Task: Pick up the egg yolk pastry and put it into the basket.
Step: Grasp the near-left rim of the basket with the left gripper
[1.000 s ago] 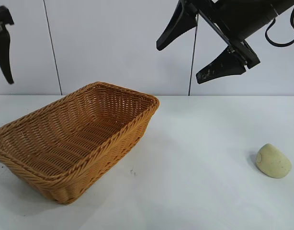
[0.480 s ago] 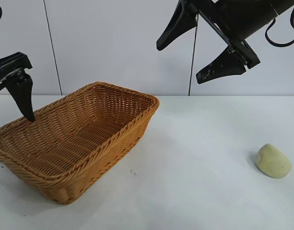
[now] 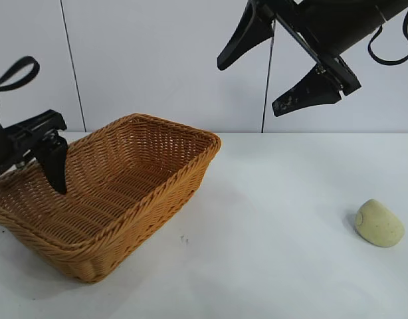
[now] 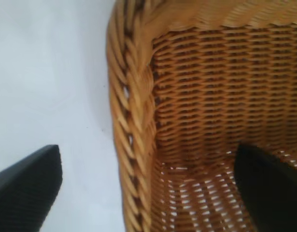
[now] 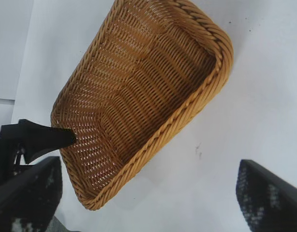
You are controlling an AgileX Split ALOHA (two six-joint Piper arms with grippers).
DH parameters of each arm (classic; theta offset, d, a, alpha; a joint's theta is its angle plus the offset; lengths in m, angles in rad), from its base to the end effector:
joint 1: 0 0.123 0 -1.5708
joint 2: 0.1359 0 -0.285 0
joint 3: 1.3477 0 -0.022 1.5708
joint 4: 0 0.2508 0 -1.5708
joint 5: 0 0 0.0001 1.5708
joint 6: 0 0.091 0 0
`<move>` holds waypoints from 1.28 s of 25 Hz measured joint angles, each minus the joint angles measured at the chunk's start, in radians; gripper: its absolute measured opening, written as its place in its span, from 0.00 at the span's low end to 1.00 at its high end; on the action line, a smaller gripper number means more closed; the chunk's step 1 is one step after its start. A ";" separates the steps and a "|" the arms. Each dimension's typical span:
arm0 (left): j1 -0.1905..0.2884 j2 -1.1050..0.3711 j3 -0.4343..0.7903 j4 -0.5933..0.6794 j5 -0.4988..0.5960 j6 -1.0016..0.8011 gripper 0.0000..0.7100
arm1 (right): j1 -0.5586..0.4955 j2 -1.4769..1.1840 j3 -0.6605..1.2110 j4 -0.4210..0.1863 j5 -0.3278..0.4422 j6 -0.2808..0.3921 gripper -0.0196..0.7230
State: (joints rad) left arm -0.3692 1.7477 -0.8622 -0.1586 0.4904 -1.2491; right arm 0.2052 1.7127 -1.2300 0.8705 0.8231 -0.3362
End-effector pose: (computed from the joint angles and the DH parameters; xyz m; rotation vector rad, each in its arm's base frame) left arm 0.2812 -0.1161 0.1429 -1.4450 2.6161 -0.4040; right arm 0.3406 0.1231 0.2572 -0.0535 2.6007 0.9696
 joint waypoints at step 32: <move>0.063 0.005 -0.073 -0.105 0.098 0.188 0.13 | 0.000 0.000 0.000 -0.002 0.000 0.000 0.96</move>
State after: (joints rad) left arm -0.3065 1.7524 -0.9352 -0.2636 0.5883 -1.0611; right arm 0.2052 1.7127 -1.2300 0.8687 0.8231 -0.3362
